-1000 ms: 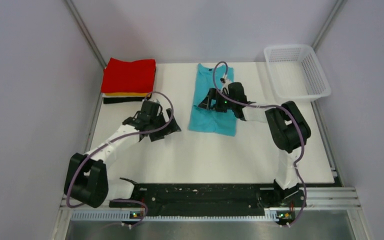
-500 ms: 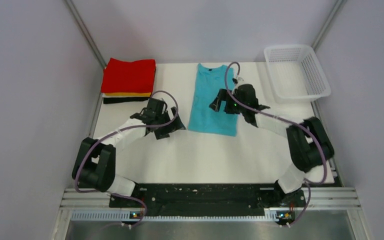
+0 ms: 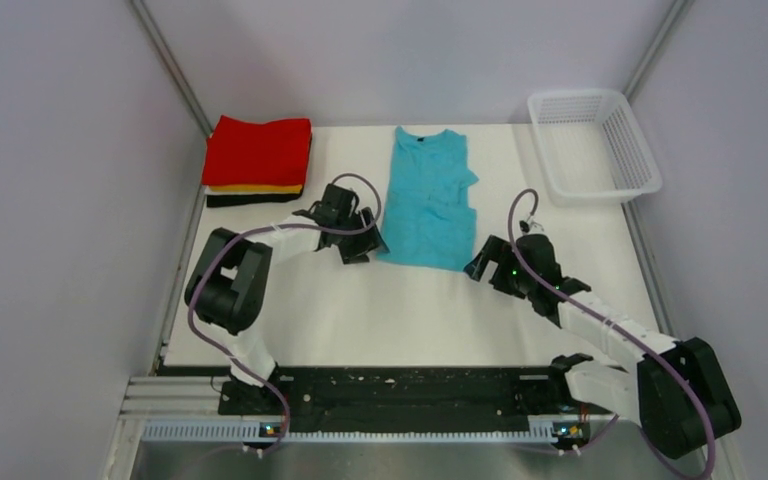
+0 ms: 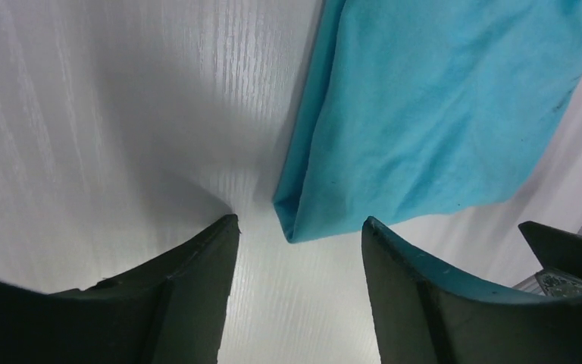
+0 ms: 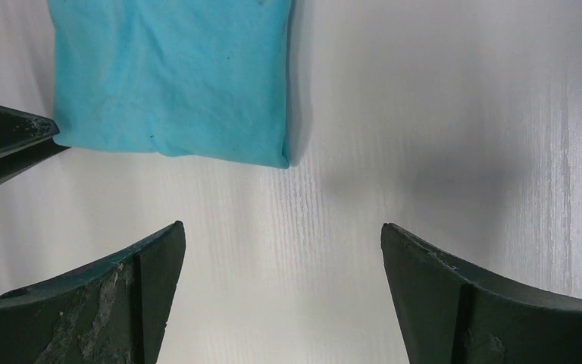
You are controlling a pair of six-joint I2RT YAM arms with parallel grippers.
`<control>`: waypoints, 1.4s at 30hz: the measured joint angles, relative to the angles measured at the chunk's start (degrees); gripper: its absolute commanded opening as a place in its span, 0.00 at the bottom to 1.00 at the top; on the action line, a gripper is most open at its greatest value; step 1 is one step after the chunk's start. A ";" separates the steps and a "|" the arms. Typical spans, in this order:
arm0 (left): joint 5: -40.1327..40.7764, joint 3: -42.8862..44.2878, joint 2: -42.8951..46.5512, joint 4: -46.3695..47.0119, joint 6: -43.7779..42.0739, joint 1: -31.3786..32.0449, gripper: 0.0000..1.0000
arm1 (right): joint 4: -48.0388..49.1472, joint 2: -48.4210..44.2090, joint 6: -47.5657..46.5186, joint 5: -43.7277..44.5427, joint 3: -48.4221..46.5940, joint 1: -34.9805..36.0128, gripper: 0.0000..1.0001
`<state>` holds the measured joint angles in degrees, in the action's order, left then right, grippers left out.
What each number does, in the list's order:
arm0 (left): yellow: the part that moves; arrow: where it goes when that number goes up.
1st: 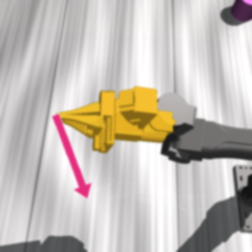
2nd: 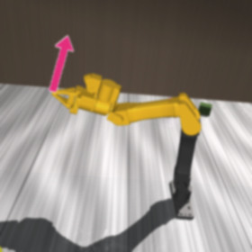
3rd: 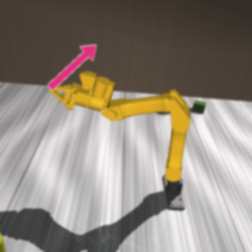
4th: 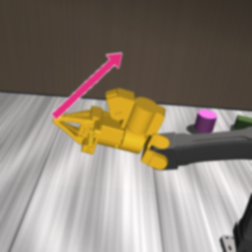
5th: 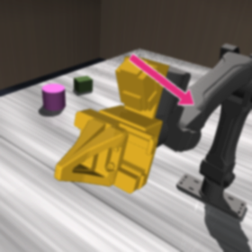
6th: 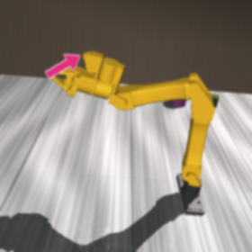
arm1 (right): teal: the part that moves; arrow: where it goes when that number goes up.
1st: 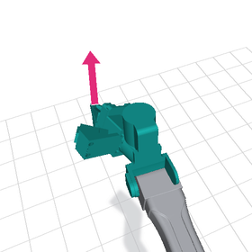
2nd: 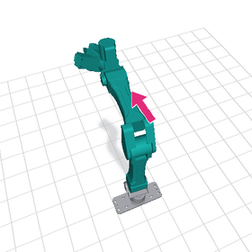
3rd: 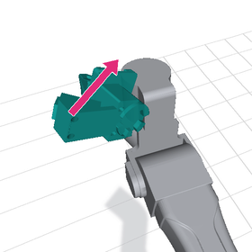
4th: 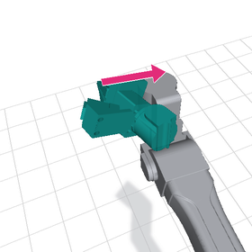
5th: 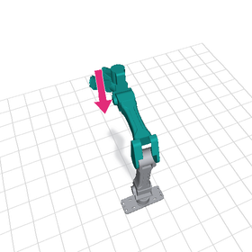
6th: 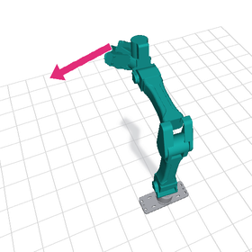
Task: Fold and stack the t-shirts
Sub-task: Grab one side of the 2/3 rectangular tshirt with left arm, then grab one side of the 2/3 rectangular tshirt with right arm, then fold the long partially folded tshirt into a neat square
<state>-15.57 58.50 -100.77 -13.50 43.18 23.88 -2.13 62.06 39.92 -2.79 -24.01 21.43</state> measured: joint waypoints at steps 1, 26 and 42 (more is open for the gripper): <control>-0.09 0.24 -0.57 0.28 0.04 0.15 0.52 | -0.11 -0.22 0.50 0.02 0.15 -0.02 0.98; -2.56 -0.66 -4.07 5.44 4.59 2.10 0.00 | 10.01 18.40 4.35 -2.73 -5.01 -0.24 0.34; 4.09 -16.72 16.65 1.05 5.07 4.42 0.00 | -2.38 8.24 1.03 -15.43 -3.63 1.03 0.00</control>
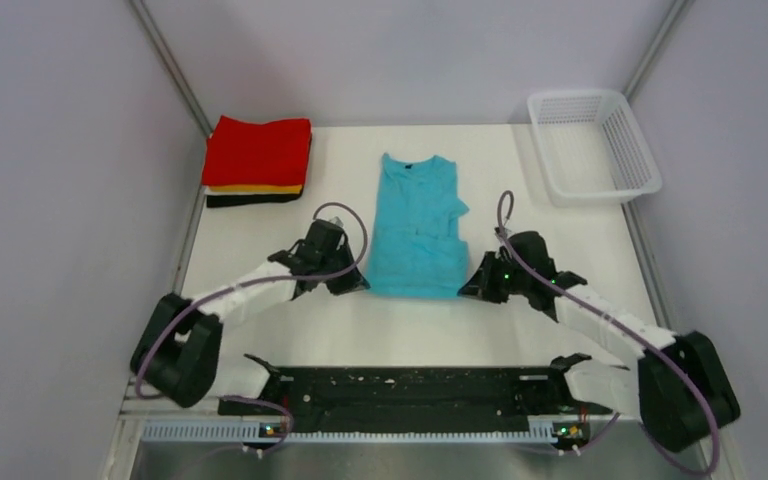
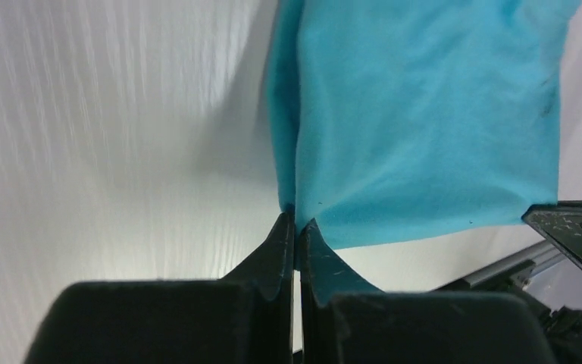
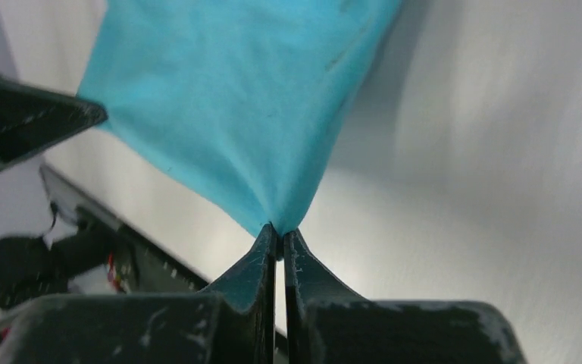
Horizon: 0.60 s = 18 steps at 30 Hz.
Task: Fold and stack the t-shirts
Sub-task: Fold the long partially folded tshirt into a neat square
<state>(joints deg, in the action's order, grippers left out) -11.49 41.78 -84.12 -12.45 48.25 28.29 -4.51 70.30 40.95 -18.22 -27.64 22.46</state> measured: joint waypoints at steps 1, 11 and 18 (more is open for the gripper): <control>0.98 -1.57 4.63 -2.03 0.07 0.96 0.00 | -3.21 -4.39 -0.52 -2.14 0.26 0.96 0.00; 7.19 -4.33 41.42 -19.39 2.97 8.66 0.00 | -19.21 -30.34 0.98 -21.38 -1.07 5.66 0.00; 14.73 0.83 42.40 -23.37 2.43 8.96 0.00 | -19.37 -28.04 1.84 -20.59 -6.36 5.01 0.00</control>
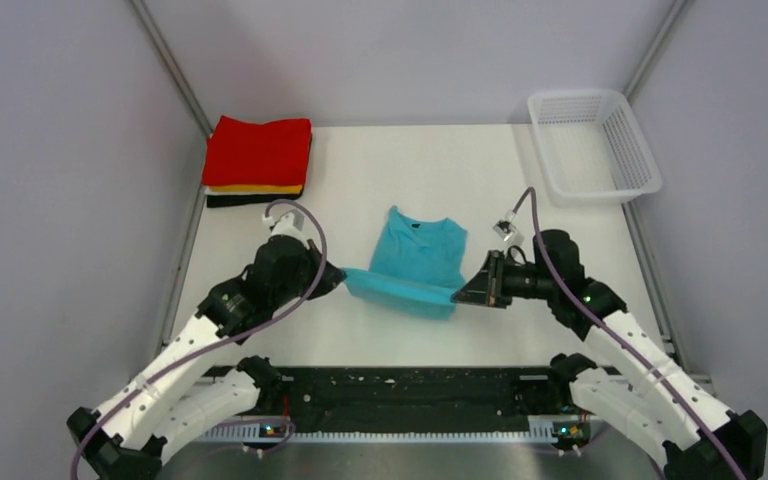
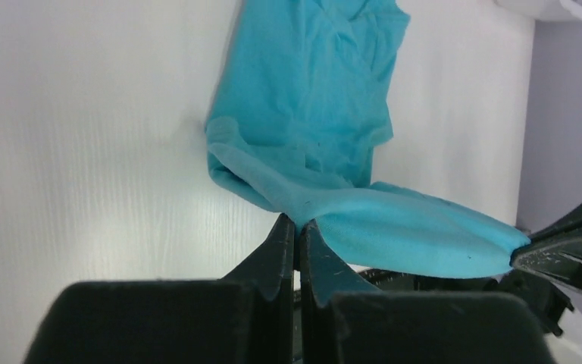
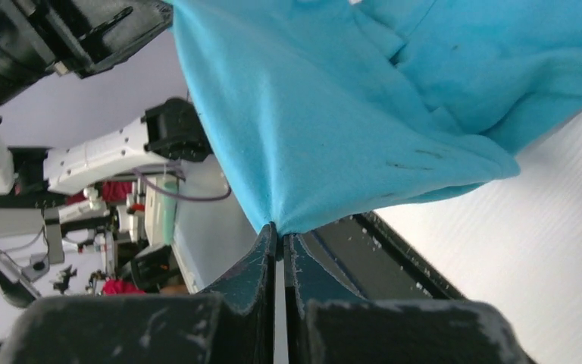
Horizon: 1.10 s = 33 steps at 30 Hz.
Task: Fold and stack the t-shirts
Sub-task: Fold the long partially folded tshirt into a neat square
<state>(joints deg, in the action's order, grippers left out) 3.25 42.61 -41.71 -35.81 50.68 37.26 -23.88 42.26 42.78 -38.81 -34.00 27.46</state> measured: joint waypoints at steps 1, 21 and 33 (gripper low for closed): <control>1.42 1.44 -1.79 -0.39 -0.37 -0.02 0.00 | 1.29 1.25 0.15 0.11 -0.20 -0.55 0.00; 3.21 34.18 -44.78 4.15 -12.31 -8.63 0.00 | 27.45 31.74 3.98 -6.62 -2.10 -19.74 0.00; -2.93 58.21 -74.93 2.49 -17.42 -10.84 0.09 | 33.88 49.72 4.20 -7.63 -7.19 -25.07 0.03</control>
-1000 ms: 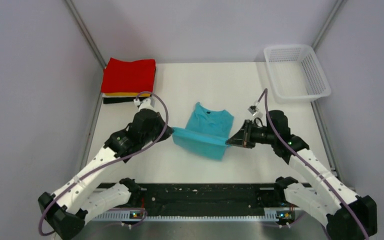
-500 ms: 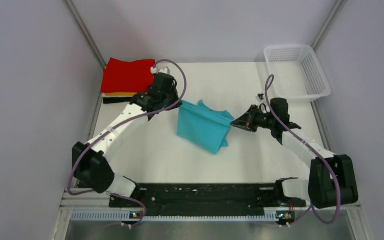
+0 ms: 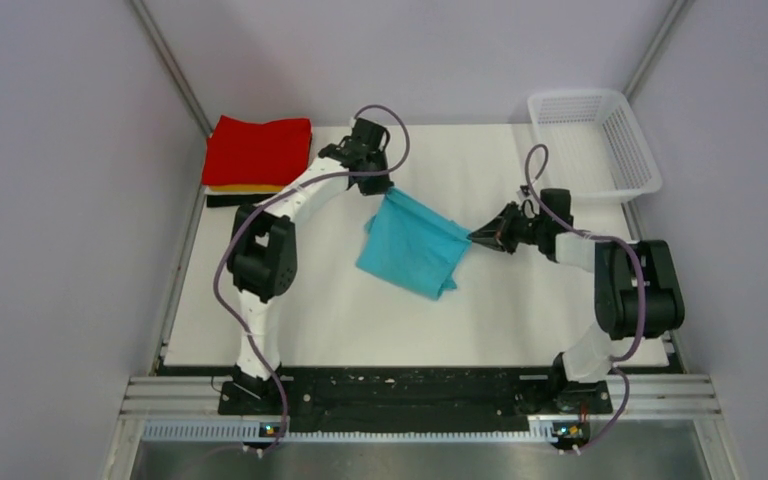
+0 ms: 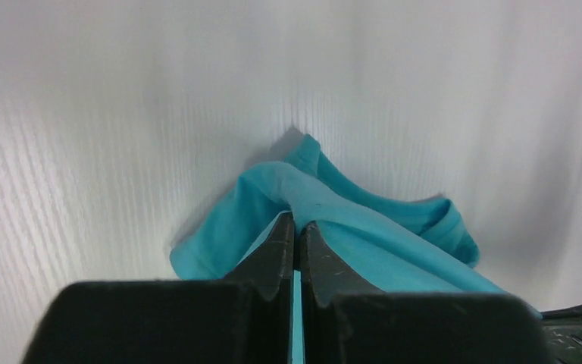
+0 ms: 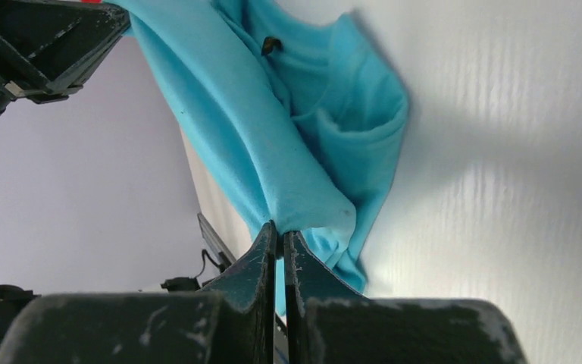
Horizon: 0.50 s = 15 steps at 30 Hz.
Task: Fold and stack the t-shirts
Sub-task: Fold the long partially folded tshirt into a neat square, then smooth out wrinkles on the folded tshirt
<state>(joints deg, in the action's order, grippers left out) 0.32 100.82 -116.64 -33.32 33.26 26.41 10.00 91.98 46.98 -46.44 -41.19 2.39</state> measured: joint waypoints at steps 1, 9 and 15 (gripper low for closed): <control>-0.17 1.42 -1.95 -0.33 -0.22 -0.17 0.16 | 0.28 1.62 -0.02 0.07 -0.83 -0.07 0.09; -1.38 7.26 -11.10 -2.27 -1.25 -3.21 0.99 | -3.69 11.02 -5.14 2.40 -11.15 -1.14 0.95; -3.78 5.01 -7.30 -2.91 -0.85 -4.55 0.99 | -11.89 2.78 -11.15 6.91 -11.72 -0.17 0.99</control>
<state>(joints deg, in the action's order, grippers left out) -3.46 105.82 -123.94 -36.23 32.40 21.87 -1.89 94.76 35.83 -39.53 -52.90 2.22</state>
